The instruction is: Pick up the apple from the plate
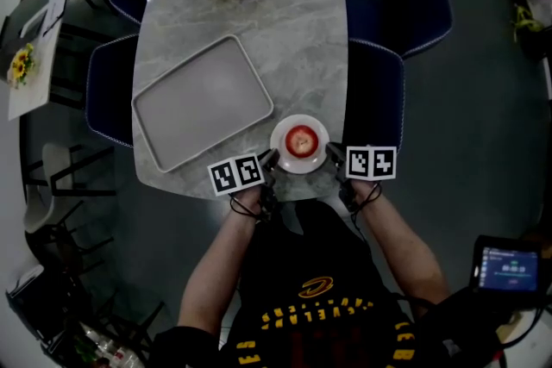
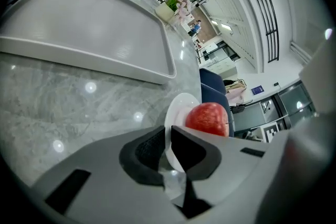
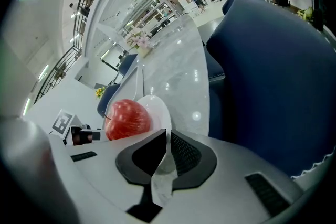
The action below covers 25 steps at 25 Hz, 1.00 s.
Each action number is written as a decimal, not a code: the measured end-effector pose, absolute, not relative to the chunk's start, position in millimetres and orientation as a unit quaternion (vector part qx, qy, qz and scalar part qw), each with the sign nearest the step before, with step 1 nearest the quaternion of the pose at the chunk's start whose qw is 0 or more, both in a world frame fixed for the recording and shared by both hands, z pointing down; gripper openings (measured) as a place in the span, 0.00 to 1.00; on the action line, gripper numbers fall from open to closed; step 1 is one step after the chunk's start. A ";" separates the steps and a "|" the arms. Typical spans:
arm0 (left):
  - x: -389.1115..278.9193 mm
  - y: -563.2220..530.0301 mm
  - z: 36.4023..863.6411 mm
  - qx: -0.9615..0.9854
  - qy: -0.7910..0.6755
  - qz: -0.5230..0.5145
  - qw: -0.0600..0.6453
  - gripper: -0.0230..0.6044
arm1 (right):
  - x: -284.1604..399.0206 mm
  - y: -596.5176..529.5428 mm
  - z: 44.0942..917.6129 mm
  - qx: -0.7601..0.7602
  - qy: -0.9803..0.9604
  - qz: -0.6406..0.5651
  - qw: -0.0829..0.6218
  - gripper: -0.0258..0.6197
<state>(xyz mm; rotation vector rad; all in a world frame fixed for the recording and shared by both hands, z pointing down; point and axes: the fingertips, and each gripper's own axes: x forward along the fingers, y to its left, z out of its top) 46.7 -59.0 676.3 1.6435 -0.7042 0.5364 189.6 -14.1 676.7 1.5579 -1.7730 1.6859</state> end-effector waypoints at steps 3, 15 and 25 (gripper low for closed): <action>49.5 -61.2 677.7 0.708 -0.304 0.236 0.593 0.10 | 191.9 -14.7 680.4 0.533 -0.604 0.580 0.121 0.09; 64.2 -83.1 699.7 0.699 -0.311 0.249 0.594 0.10 | 206.4 -36.7 705.2 0.524 -0.600 0.591 0.125 0.09; 61.9 -80.5 707.0 0.691 -0.313 0.254 0.600 0.10 | 205.0 -37.3 708.2 0.522 -0.600 0.593 0.126 0.09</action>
